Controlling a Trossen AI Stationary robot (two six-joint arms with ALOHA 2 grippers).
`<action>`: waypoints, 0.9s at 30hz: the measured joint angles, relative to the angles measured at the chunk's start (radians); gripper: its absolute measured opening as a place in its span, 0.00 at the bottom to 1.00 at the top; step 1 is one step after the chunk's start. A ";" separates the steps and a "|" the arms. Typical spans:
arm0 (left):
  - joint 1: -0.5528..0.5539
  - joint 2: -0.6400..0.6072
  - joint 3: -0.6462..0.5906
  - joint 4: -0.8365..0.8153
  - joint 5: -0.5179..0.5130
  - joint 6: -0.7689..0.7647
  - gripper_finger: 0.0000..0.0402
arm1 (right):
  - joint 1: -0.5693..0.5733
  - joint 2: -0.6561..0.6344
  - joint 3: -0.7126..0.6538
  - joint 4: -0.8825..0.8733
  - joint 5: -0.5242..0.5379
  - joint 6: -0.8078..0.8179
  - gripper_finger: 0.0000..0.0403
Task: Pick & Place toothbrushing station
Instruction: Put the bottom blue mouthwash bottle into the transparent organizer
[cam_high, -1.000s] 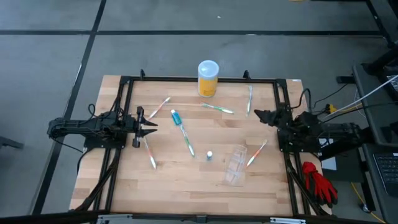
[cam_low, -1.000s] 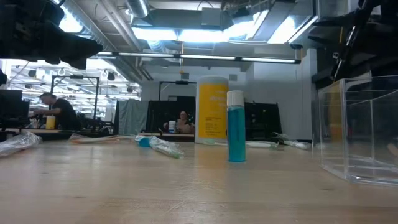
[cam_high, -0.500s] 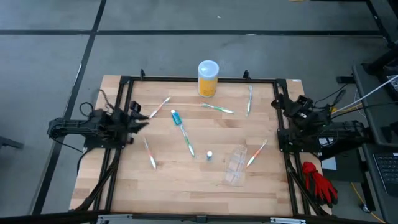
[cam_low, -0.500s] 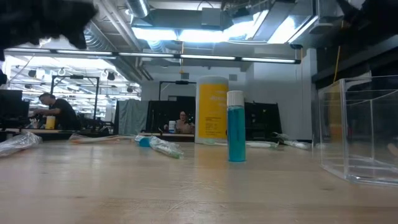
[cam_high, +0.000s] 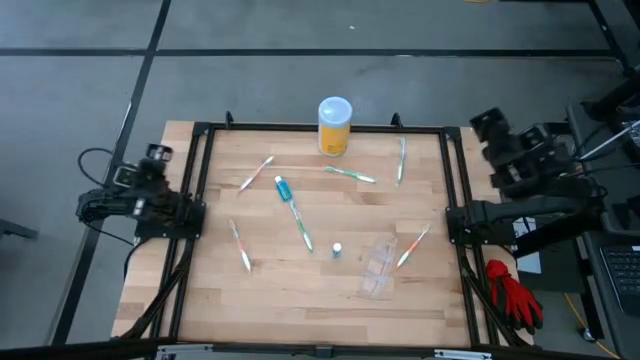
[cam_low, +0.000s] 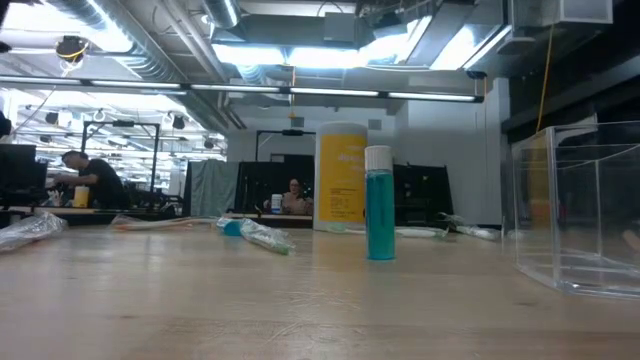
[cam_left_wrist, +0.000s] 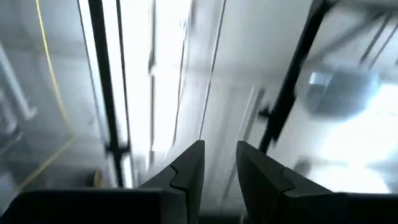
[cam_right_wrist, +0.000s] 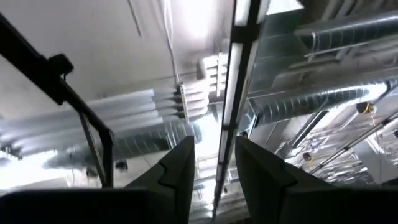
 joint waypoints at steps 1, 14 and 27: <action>0.000 0.000 0.000 0.030 0.014 0.000 0.23 | 0.000 0.000 0.047 -0.076 -0.007 -0.009 0.29; 0.000 0.234 0.462 -0.796 -0.118 0.211 0.23 | 0.000 0.109 0.599 -0.909 0.017 -0.011 0.29; 0.000 0.778 1.164 -1.916 -0.621 0.143 0.23 | 0.000 0.143 0.741 -1.579 0.140 0.234 0.29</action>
